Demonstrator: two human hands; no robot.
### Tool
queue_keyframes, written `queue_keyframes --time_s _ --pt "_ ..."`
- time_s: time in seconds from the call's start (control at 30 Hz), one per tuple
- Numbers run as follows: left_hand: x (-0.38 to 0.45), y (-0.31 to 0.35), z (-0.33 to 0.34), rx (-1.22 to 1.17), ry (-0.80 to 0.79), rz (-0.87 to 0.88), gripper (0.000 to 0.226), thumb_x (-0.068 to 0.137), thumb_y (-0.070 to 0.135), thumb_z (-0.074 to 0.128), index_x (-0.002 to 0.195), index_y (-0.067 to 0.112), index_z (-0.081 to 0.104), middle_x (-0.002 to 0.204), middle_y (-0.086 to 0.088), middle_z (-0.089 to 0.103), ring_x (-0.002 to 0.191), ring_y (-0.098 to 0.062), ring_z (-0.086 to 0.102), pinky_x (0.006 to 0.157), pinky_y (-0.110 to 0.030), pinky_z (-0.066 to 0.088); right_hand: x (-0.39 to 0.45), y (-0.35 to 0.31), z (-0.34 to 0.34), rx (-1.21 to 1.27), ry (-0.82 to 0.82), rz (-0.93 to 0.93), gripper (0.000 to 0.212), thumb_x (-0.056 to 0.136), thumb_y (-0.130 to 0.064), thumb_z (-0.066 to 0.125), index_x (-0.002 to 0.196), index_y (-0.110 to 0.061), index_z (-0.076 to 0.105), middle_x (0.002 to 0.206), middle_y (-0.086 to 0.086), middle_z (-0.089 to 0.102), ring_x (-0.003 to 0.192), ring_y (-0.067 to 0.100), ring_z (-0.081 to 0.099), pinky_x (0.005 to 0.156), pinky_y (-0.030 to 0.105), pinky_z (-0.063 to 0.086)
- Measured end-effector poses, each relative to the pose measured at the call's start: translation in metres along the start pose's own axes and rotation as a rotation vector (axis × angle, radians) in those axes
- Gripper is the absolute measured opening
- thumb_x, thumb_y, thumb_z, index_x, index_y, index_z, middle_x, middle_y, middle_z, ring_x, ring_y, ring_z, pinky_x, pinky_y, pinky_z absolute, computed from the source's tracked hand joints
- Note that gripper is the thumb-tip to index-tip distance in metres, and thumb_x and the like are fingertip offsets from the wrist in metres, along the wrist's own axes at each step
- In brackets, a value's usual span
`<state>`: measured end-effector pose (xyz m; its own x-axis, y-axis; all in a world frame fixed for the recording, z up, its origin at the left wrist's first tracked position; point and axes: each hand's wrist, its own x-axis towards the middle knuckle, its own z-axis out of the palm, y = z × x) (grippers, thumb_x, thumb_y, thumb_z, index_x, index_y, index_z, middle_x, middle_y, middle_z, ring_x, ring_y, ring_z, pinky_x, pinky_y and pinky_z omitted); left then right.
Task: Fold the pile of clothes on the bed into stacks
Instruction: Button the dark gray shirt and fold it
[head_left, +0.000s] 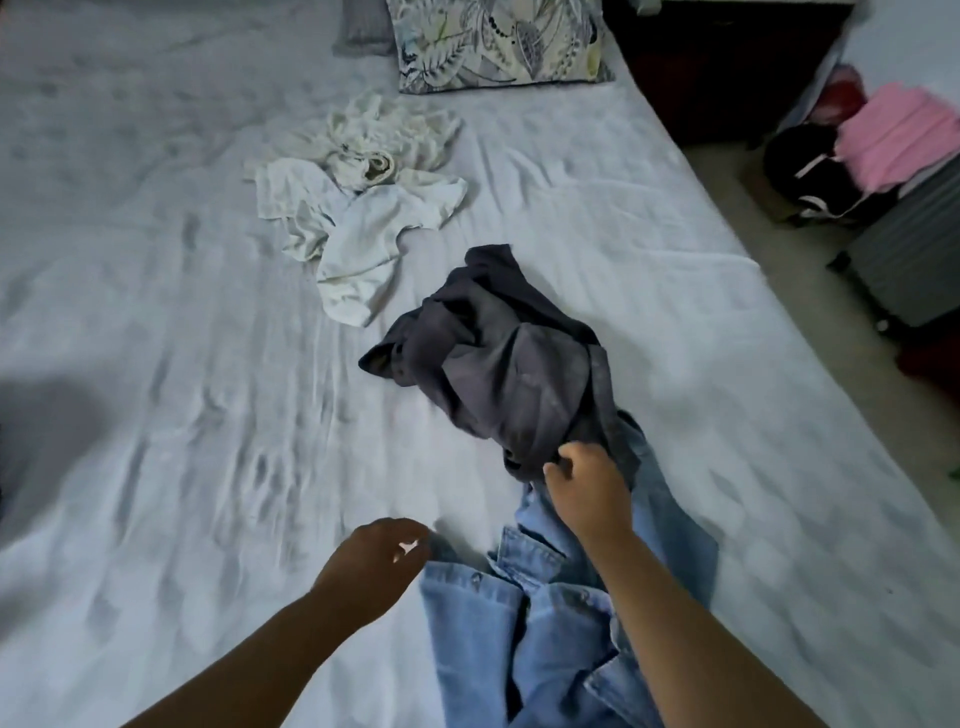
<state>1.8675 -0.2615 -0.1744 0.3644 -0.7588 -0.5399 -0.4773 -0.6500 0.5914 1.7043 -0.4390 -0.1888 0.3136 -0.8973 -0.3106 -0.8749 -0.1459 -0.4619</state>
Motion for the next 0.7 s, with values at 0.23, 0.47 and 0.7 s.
queue_keyframes --time_s 0.23,0.47,0.7 --pt "0.035 -0.002 0.002 -0.005 0.033 -0.087 0.017 0.088 0.031 0.063 0.099 0.042 0.056 0.099 0.014 0.064 0.086 0.001 0.06 0.07 -0.003 0.038 0.094 0.033 -0.001 -0.012 0.099 0.15 0.049 0.096 -0.025 0.05 0.136 0.001 0.041 0.136 0.022 0.046 0.127 0.036 0.041 0.104 0.038 0.03" --pt "0.05 0.0 0.002 -0.017 0.045 -0.107 0.02 0.087 0.031 0.065 0.091 0.048 0.055 0.096 0.016 0.066 0.082 0.004 0.06 0.067 -0.004 0.04 0.136 0.045 0.015 0.094 0.074 0.345 0.052 0.098 -0.026 0.047 0.142 -0.003 0.03 0.139 0.023 0.044 0.127 0.04 0.04 0.103 0.049 0.035" --pt "0.045 0.015 -0.011 -0.01 0.075 -0.086 0.023 0.09 0.032 0.06 0.112 0.03 0.064 0.1 0.015 0.062 0.083 0.003 0.058 0.07 -0.003 0.038 0.108 0.025 0.012 0.245 -0.002 0.2 0.014 0.086 -0.02 0.061 0.085 -0.008 0.054 0.098 0.016 0.062 0.1 0.036 0.054 0.085 0.041 0.044"
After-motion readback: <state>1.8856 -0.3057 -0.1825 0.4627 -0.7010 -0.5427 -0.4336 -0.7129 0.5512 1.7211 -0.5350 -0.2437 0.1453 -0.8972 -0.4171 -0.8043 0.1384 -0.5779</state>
